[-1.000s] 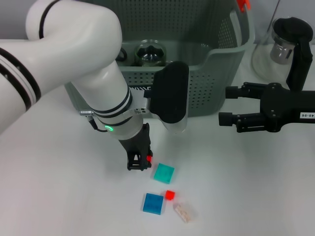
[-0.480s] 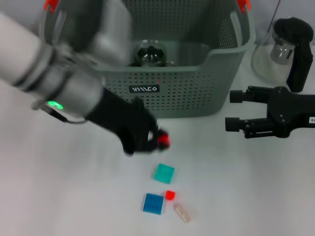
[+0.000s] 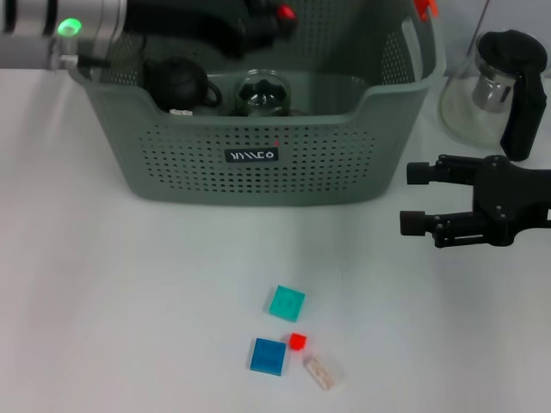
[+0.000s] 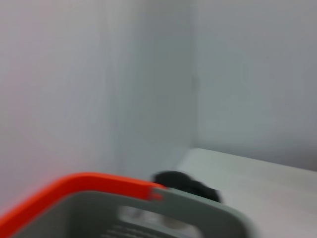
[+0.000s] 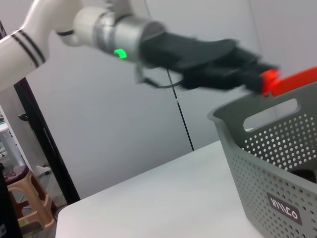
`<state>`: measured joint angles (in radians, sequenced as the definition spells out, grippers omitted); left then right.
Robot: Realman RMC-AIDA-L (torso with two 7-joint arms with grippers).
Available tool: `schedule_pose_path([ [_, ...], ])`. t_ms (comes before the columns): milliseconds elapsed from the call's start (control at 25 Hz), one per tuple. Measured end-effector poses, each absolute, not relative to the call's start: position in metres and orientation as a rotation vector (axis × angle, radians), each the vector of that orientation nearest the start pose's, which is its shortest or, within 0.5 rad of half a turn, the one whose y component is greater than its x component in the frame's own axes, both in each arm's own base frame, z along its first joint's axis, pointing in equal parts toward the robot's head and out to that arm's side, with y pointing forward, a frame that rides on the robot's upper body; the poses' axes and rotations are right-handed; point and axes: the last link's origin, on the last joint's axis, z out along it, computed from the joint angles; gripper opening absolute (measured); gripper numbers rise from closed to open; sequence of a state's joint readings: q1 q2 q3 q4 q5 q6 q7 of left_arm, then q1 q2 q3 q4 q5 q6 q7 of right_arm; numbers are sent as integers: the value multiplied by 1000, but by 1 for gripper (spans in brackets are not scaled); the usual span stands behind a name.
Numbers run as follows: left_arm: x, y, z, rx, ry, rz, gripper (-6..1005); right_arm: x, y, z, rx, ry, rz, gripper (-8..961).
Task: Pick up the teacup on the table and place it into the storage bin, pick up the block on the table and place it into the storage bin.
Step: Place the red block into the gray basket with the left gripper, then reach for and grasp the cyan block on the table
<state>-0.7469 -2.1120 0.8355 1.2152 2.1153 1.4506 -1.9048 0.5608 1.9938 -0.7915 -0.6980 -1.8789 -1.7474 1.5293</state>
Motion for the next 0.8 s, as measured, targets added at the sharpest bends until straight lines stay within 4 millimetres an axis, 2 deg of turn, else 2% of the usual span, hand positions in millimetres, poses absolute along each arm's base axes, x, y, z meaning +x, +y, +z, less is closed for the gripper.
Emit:
schedule_pose_path([
  [160, -131, 441, 54, -2561, -532, -495, 279, 233, 329, 33, -2894, 604, 826, 942],
  [240, -136, 450, 50, -2537, -596, -489, 285, 232, 329, 32, -2899, 602, 828, 942],
  [400, -141, 454, 47, -2522, -617, -474, 297, 232, 328, 32, -2903, 601, 830, 942],
  [600, -147, 447, 52, -2513, -592, -474, 545, 232, 327, 33, -2924, 595, 808, 942],
  [720, -149, 437, 55, -2545, -560, -501, 647, 230, 329, 35, -2960, 608, 766, 941],
  [760, -147, 413, 56, -2641, -452, -593, 682, 228, 330, 35, -2972, 618, 750, 941],
  [800, -148, 404, 56, -2668, -418, -620, 716, 226, 332, 35, -2987, 636, 727, 941],
])
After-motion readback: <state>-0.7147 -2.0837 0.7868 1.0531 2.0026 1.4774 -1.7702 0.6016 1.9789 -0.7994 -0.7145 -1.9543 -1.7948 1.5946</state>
